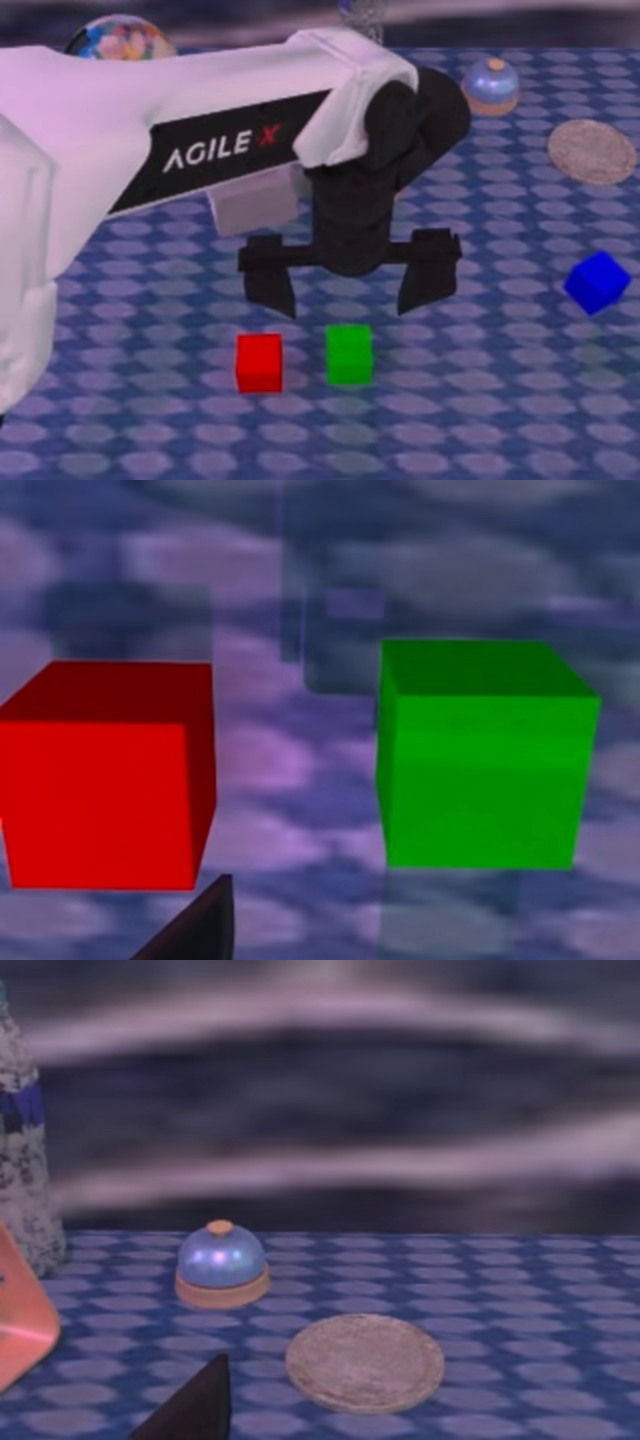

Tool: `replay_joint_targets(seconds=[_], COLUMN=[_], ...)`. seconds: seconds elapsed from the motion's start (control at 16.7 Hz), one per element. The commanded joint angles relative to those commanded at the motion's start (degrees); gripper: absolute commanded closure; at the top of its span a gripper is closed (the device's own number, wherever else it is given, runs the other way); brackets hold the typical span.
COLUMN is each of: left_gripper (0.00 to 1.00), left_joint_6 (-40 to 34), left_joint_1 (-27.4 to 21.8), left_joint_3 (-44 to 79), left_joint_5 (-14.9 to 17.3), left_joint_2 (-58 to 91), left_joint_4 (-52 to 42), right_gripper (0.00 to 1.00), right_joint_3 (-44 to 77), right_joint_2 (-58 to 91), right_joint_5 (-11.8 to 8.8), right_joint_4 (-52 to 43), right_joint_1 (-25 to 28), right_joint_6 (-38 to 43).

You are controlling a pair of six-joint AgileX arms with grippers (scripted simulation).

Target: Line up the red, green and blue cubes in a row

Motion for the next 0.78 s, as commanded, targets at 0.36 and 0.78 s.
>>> replay_joint_targets(seconds=[0.36, 0.78], left_gripper=[0.00, 0.00], left_joint_6=[0.65, 8.52], left_joint_1=[0.32, 10.03], left_joint_3=[-1.53, -20.57], left_joint_5=[-0.11, -0.37], left_joint_2=[-1.55, -24.50], left_joint_4=[1.19, 14.39], right_gripper=[0.00, 0.00], right_joint_3=[1.56, 20.03], right_joint_2=[1.59, 23.83], right_joint_5=[-0.04, -0.01], right_joint_4=[-1.06, -13.78], right_joint_1=[0.20, 1.87], right_joint_6=[-0.38, -5.06])
